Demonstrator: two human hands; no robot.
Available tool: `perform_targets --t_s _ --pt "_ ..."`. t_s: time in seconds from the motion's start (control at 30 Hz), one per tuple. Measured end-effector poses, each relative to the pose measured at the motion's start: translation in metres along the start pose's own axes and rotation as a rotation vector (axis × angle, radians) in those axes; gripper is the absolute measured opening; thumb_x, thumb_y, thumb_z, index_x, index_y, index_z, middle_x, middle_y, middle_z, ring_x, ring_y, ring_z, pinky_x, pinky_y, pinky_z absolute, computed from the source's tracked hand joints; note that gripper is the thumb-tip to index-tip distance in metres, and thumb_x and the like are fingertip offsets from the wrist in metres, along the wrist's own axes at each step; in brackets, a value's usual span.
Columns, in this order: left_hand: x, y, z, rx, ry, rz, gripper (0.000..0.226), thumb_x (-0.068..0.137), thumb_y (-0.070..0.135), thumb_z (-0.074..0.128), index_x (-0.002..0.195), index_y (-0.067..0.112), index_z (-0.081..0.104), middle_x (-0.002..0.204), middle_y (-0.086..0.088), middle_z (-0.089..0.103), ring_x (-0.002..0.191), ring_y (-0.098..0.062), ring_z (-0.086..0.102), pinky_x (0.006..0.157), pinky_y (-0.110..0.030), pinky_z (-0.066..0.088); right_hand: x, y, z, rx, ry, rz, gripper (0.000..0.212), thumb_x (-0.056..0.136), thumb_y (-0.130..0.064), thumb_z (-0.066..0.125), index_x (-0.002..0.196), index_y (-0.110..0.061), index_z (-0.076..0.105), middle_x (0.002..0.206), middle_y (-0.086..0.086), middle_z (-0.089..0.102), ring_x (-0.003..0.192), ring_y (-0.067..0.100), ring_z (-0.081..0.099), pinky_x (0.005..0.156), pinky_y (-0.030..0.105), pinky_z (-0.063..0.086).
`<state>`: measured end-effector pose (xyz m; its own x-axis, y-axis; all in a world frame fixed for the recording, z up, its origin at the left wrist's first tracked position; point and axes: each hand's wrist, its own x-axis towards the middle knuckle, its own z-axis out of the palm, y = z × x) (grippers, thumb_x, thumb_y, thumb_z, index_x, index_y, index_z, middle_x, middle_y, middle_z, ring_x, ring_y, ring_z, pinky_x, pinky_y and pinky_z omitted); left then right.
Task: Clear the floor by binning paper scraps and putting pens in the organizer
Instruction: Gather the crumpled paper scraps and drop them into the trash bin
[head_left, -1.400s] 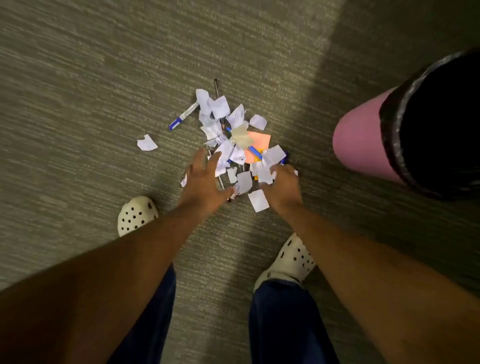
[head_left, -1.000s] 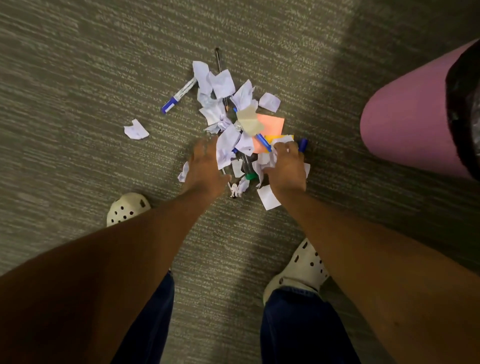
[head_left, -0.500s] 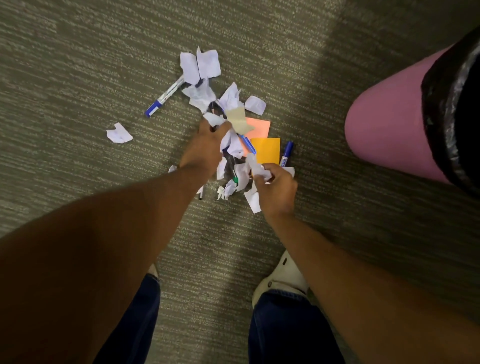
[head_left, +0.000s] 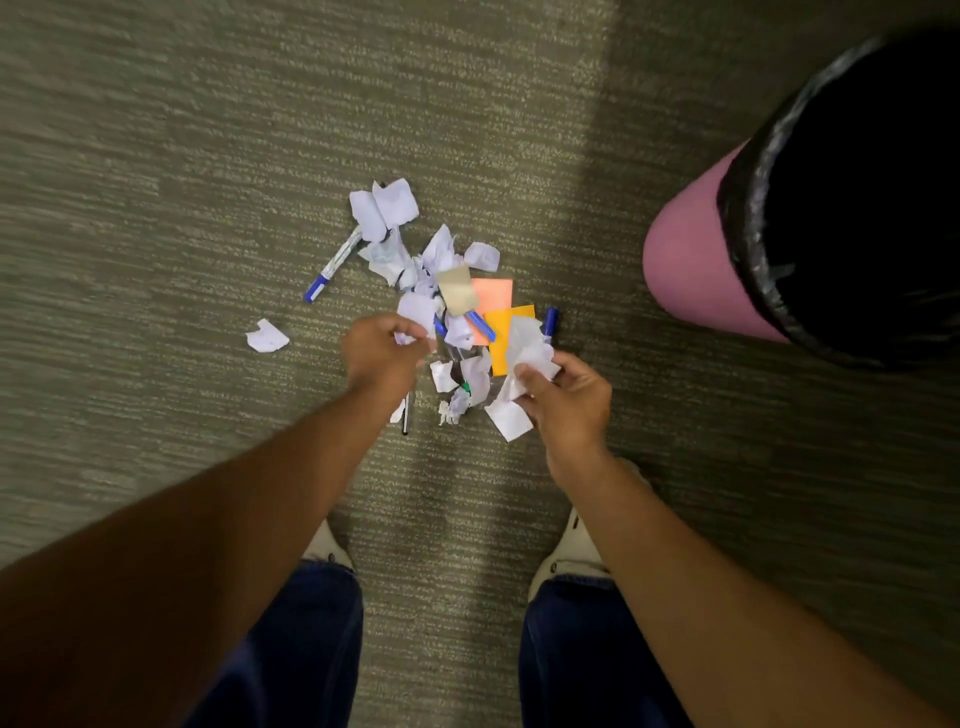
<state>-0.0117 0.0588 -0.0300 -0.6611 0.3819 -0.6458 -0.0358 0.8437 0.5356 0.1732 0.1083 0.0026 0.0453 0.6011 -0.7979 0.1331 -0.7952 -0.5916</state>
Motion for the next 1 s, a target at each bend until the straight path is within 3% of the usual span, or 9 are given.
perform_targets --t_s 0.07,0.17,0.33,0.5,0.57,0.73,0.8,0.93,1.0 --pt "-0.027 0.035 -0.011 -0.143 -0.053 -0.038 0.017 0.074 0.009 0.089 0.083 0.015 0.076 0.086 -0.009 0.076 0.066 -0.02 0.077 0.065 -0.035 0.065 -0.019 -0.035 -0.013 0.073 -0.021 -0.014 0.019 0.088 0.007 0.074 0.1 -0.007 0.075 0.09 0.008 0.08 0.079 0.022 0.078 0.065 0.034 0.064" --pt "-0.068 0.103 -0.018 -0.345 -0.232 -0.001 0.02 0.074 0.005 0.088 0.089 0.003 0.075 0.085 -0.01 0.076 0.075 -0.028 0.078 0.083 -0.046 0.064 -0.05 -0.096 -0.046 0.044 -0.02 -0.185 0.016 0.088 0.004 0.075 0.099 -0.008 0.076 0.09 0.01 0.08 0.078 0.021 0.076 0.071 0.038 0.064" --pt "-0.137 0.22 0.014 -0.401 -0.506 0.221 0.016 0.075 0.0 0.086 0.081 0.004 0.073 0.081 -0.009 0.074 0.078 -0.032 0.077 0.078 -0.038 0.065 -0.082 -0.186 -0.128 -0.21 0.162 -0.667 0.023 0.091 -0.007 0.075 0.105 -0.025 0.075 0.099 -0.002 0.079 0.095 0.016 0.076 0.086 0.038 0.062" --pt "-0.161 0.298 0.087 -0.162 -0.671 0.422 0.016 0.073 0.007 0.089 0.076 0.011 0.074 0.084 -0.013 0.074 0.075 -0.032 0.077 0.074 -0.051 0.065 -0.046 -0.231 -0.186 -0.391 0.411 -0.687 0.029 0.094 -0.016 0.072 0.123 -0.018 0.07 0.117 -0.002 0.073 0.107 0.012 0.069 0.09 0.028 0.058" --pt "-0.157 0.315 0.113 -0.048 -0.681 0.436 0.022 0.075 0.01 0.089 0.089 0.004 0.073 0.088 -0.015 0.069 0.072 -0.021 0.076 0.07 -0.046 0.066 -0.018 -0.236 -0.199 -0.537 0.476 -0.673 0.036 0.093 -0.021 0.073 0.128 -0.021 0.068 0.122 0.0 0.072 0.109 0.014 0.068 0.084 0.022 0.051" --pt "-0.143 0.332 0.142 0.266 -0.653 0.436 0.041 0.088 0.028 0.079 0.127 0.019 0.067 0.12 -0.005 0.062 0.096 -0.024 0.07 0.065 -0.047 0.066 0.023 -0.23 -0.214 -0.785 0.443 -0.61 0.045 0.086 -0.033 0.082 0.127 -0.018 0.07 0.123 0.006 0.073 0.111 0.025 0.07 0.09 0.044 0.059" --pt "-0.137 0.326 0.137 0.231 -0.591 0.476 0.033 0.089 0.024 0.078 0.121 0.022 0.069 0.116 -0.004 0.066 0.096 -0.024 0.072 0.059 -0.045 0.065 0.019 -0.224 -0.213 -0.837 0.443 -0.653 0.038 0.088 -0.029 0.08 0.122 -0.016 0.072 0.123 0.007 0.07 0.108 0.024 0.068 0.089 0.041 0.058" --pt "-0.118 0.284 0.1 0.108 -0.402 0.549 0.015 0.088 0.019 0.074 0.103 0.021 0.073 0.087 -0.001 0.069 0.071 -0.016 0.073 0.045 -0.033 0.059 -0.018 -0.194 -0.192 -0.769 0.31 -0.929 0.014 0.096 -0.018 0.068 0.108 -0.011 0.072 0.109 0.006 0.063 0.089 0.007 0.059 0.076 0.003 0.04" --pt "-0.1 0.245 0.076 0.12 -0.305 0.534 0.014 0.084 0.025 0.072 0.097 0.021 0.075 0.079 -0.003 0.069 0.066 -0.017 0.07 0.052 -0.037 0.061 -0.036 -0.163 -0.173 -0.785 0.136 -0.964 0.011 0.097 -0.015 0.065 0.106 -0.009 0.071 0.103 0.004 0.062 0.084 0.006 0.056 0.074 0.008 0.04"
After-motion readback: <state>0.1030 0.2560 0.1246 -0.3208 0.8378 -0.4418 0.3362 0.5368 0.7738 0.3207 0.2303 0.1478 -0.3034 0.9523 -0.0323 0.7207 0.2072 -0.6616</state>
